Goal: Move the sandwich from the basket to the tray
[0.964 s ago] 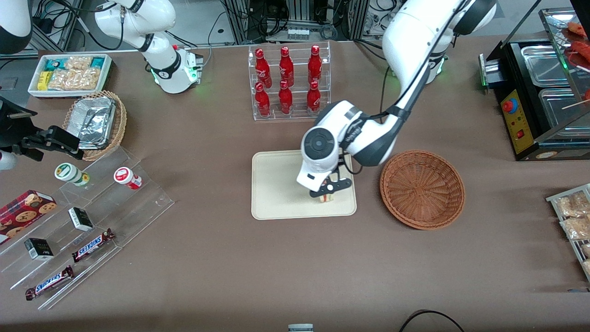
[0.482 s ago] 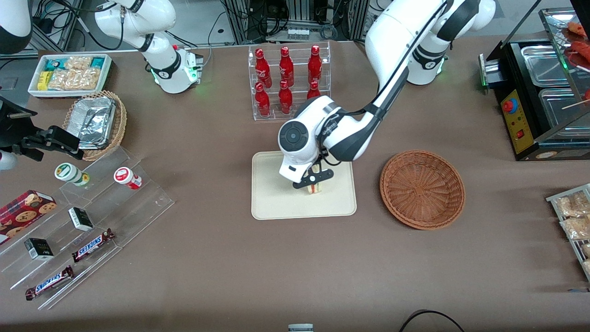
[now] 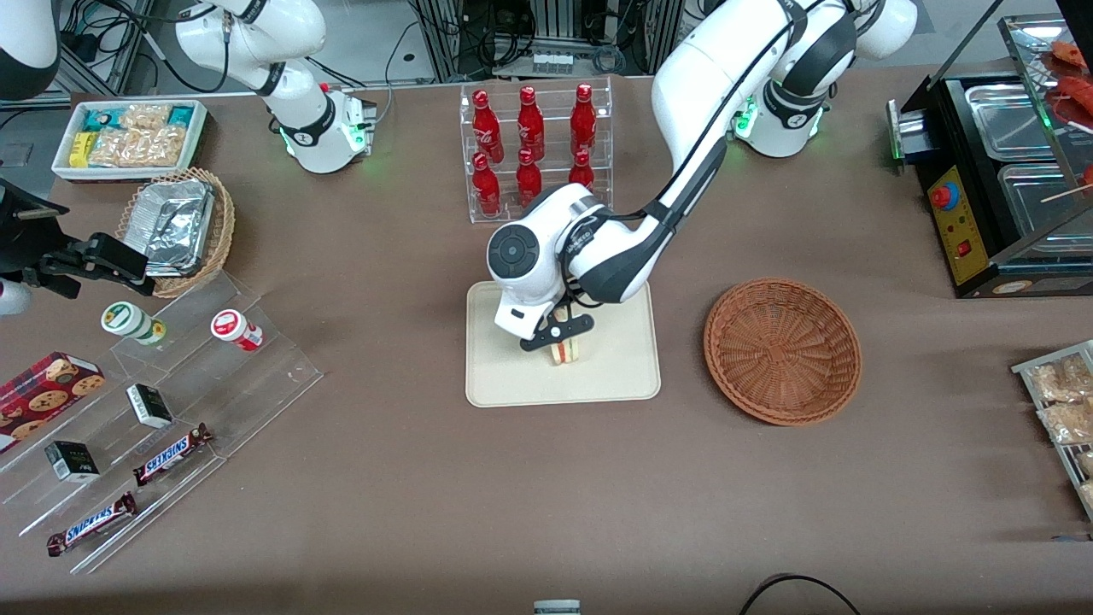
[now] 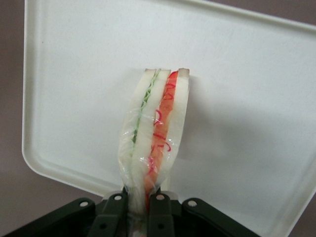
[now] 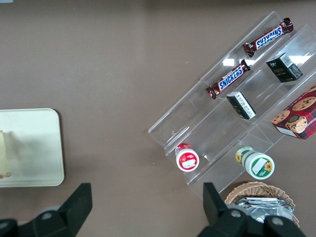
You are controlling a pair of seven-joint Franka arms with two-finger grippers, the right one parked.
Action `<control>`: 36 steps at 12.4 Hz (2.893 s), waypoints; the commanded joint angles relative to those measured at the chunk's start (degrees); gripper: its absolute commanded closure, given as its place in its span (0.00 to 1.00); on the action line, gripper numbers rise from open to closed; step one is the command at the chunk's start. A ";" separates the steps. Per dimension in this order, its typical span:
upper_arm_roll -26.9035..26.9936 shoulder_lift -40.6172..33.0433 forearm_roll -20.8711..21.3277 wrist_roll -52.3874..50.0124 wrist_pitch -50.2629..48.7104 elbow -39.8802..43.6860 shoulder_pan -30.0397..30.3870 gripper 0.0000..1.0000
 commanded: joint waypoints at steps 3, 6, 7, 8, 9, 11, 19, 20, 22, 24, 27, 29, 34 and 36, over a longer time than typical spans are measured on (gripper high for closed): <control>1.73 2.29 1.68 -1.48 1.86 2.93 -0.73 0.93; 1.73 3.53 1.68 -1.83 3.63 2.84 -0.90 0.82; 1.73 3.53 1.50 -1.92 3.71 2.84 -0.90 0.48; 1.73 3.27 1.33 -2.09 3.71 2.75 -0.82 0.01; 1.73 2.65 1.33 -2.18 3.45 2.75 -0.73 0.00; 1.73 0.11 1.24 -1.83 1.53 2.84 -0.46 0.00; 1.99 -10.88 1.59 6.35 -10.76 2.13 5.06 0.00; 2.08 -11.84 1.76 6.34 -12.44 2.05 6.64 0.00; 1.99 -14.65 1.68 8.27 -13.16 -0.66 11.20 0.00; 1.90 -20.35 0.98 18.06 -12.54 -7.94 16.21 0.00; 1.81 -27.13 -1.74 30.04 -12.81 -14.64 24.47 0.00; 1.81 -29.86 -3.06 35.93 -13.16 -17.62 28.43 0.00; 1.81 -39.79 -3.24 48.51 -15.61 -26.08 36.26 0.00; 1.46 -41.73 -4.91 53.60 -19.73 -25.73 39.95 0.00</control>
